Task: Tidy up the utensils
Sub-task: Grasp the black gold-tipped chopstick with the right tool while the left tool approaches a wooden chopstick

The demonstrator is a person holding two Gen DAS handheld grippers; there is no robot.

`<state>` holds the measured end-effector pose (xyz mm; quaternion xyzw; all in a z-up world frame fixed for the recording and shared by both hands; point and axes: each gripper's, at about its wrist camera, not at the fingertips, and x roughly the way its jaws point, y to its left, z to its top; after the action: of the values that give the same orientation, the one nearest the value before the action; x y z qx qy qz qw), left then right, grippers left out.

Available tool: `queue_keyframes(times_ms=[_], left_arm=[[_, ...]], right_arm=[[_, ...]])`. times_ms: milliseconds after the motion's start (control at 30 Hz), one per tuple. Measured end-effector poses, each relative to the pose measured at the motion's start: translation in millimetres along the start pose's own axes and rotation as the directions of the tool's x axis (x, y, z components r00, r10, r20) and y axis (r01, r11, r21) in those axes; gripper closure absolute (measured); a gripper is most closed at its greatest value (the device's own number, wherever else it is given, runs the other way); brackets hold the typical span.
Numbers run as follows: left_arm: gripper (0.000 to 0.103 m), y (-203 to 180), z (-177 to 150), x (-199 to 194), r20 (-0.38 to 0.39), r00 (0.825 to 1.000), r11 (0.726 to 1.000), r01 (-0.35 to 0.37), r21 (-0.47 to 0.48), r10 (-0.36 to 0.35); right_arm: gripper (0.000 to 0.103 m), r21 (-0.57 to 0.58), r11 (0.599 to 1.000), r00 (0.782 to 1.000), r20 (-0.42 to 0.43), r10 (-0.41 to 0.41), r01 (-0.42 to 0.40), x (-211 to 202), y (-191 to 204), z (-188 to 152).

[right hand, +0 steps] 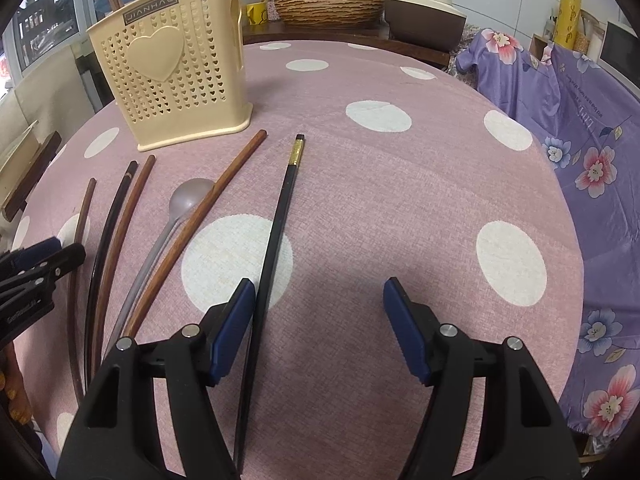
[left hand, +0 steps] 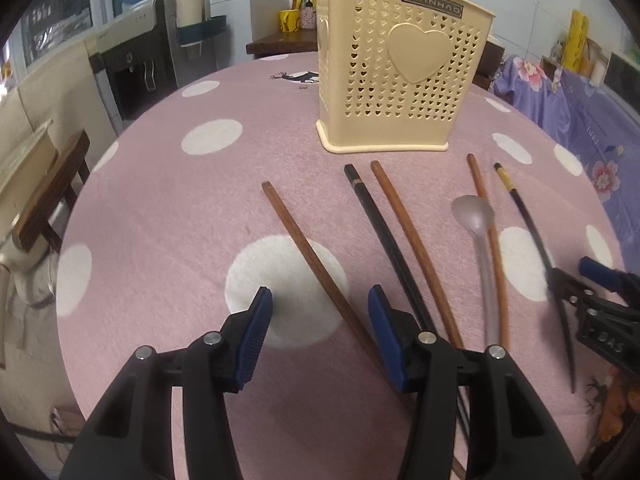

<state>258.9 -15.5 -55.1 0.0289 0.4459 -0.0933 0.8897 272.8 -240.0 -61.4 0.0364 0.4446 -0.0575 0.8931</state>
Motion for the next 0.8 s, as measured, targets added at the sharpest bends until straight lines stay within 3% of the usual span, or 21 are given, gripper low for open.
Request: queue_keyframes(times_ms=[100, 233, 433, 700, 800], left_arm=[[0.049, -11.2, -15.6, -10.7, -0.001, 1.0, 1.0, -0.02, 0.004, 0.02], [0.047, -28.9, -33.7, -21.3, 0.034, 0.993, 0.991, -0.117, 0.07, 0.115], [0.045, -15.9, -41.3, -28.6, 0.023, 0.996, 0.992, -0.092, 0.081, 0.091], [0.043, 15.2, -42.5, -34.8, 0.005, 0.99, 0.985, -0.143, 0.097, 0.143], [0.043, 29.0, -37.1, -28.8, -0.013, 0.996, 0.996, -0.09, 0.028, 0.09]], right_arm=[[0.036, 0.002, 1.0, 1.0, 0.002, -0.001, 0.001, 0.3, 0.7, -0.4], [0.035, 0.002, 1.0, 1.0, 0.003, -0.002, 0.002, 0.2, 0.9, -0.6], [0.035, -0.002, 1.0, 1.0, 0.003, -0.003, 0.003, -0.3, -1.2, -1.2], [0.035, -0.007, 1.0, 1.0, -0.006, -0.003, 0.003, 0.6, -7.0, -0.2], [0.035, -0.016, 1.0, 1.0, -0.01, 0.019, -0.02, 0.9, -6.1, 2.4]])
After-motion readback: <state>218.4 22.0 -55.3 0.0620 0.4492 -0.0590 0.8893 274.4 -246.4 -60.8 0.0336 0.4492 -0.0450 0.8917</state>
